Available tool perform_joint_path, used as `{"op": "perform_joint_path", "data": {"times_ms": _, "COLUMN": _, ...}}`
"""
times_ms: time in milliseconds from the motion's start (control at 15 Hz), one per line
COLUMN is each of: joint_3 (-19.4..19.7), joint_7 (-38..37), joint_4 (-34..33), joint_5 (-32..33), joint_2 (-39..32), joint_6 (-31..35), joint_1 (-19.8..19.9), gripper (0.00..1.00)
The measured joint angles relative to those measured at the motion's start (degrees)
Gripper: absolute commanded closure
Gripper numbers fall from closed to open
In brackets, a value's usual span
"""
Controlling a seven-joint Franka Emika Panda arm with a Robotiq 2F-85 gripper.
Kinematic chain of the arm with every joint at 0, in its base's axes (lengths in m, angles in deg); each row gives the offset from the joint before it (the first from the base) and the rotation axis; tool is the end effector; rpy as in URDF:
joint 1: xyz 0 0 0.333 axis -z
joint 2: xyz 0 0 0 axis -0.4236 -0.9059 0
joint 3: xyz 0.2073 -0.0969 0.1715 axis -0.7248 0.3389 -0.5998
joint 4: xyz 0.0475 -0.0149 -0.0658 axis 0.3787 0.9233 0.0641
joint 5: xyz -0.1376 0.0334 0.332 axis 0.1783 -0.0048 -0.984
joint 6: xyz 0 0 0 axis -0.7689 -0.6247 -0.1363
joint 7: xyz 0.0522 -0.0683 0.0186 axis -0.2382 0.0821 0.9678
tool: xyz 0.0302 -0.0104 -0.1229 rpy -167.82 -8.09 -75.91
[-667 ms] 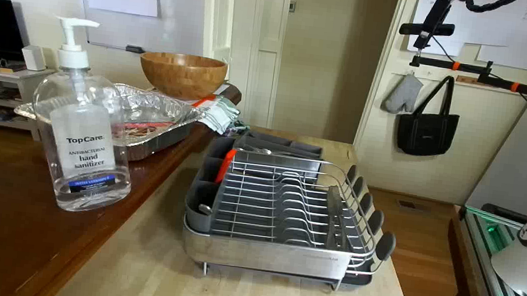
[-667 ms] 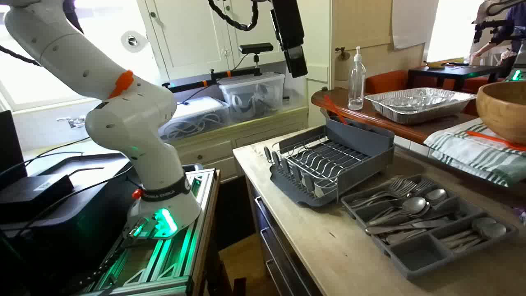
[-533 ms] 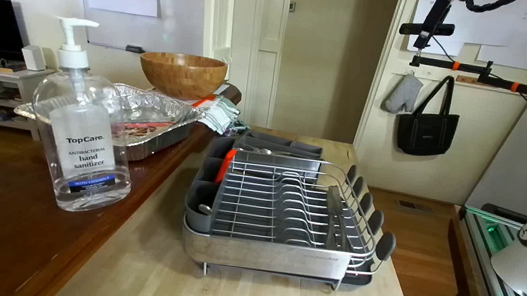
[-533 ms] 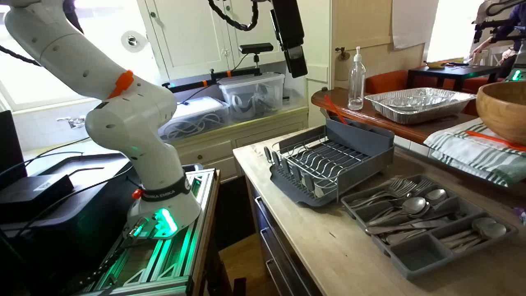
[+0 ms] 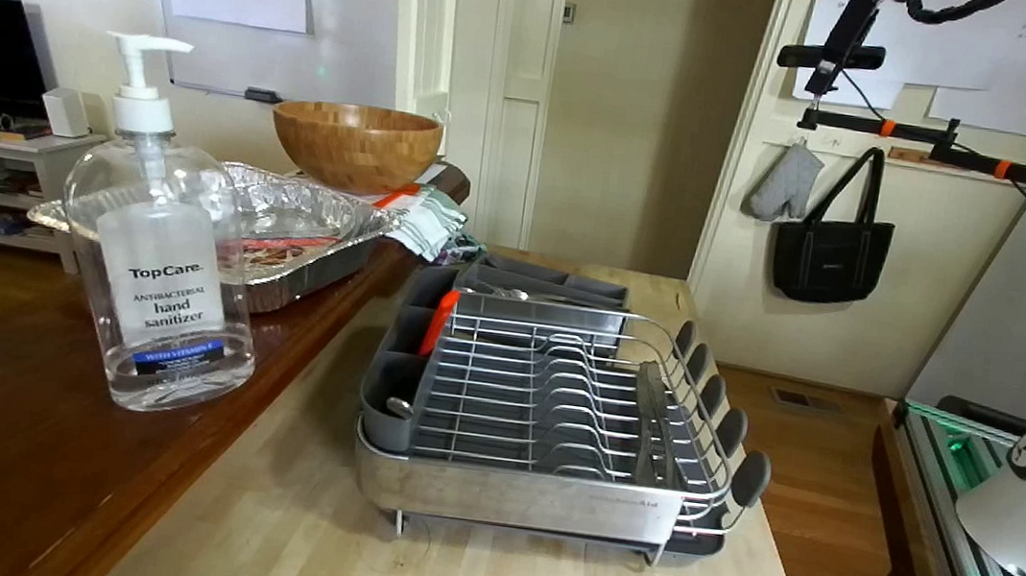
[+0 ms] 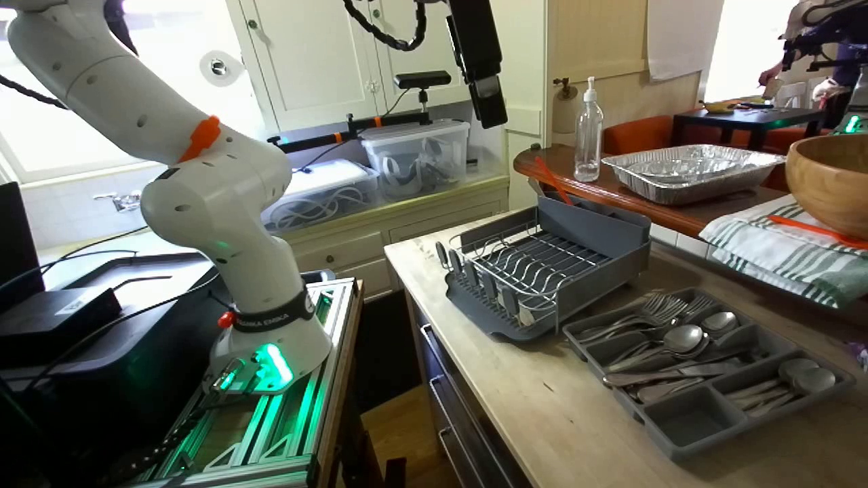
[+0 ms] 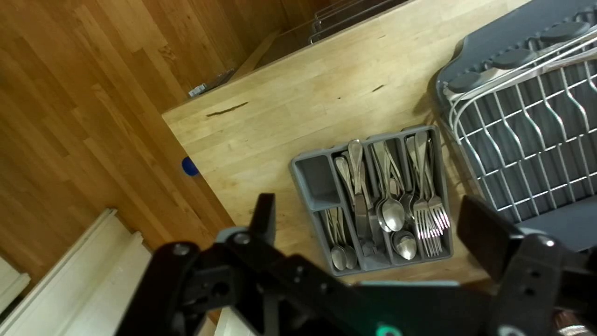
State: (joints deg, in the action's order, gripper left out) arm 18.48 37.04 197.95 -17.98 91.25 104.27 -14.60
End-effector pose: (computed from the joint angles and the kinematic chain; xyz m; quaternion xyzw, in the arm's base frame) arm 0.3219 -0.1771 0.5340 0.9930 -0.0520 0.0948 0.0483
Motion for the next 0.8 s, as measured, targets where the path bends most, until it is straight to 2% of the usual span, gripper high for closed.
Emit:
{"op": "perform_joint_path", "data": {"times_ms": 467, "joint_3": -0.85, "joint_7": -1.25, "joint_4": 0.07, "joint_5": -0.11, "joint_2": -0.18, "joint_6": 0.02, "joint_1": -0.08, "gripper": 0.0}}
{"op": "perform_joint_path", "data": {"times_ms": 800, "joint_3": -8.03, "joint_7": -10.89, "joint_4": 0.56, "joint_5": -0.46, "joint_2": -3.38, "joint_6": 0.78, "joint_1": -1.7, "gripper": 0.0}}
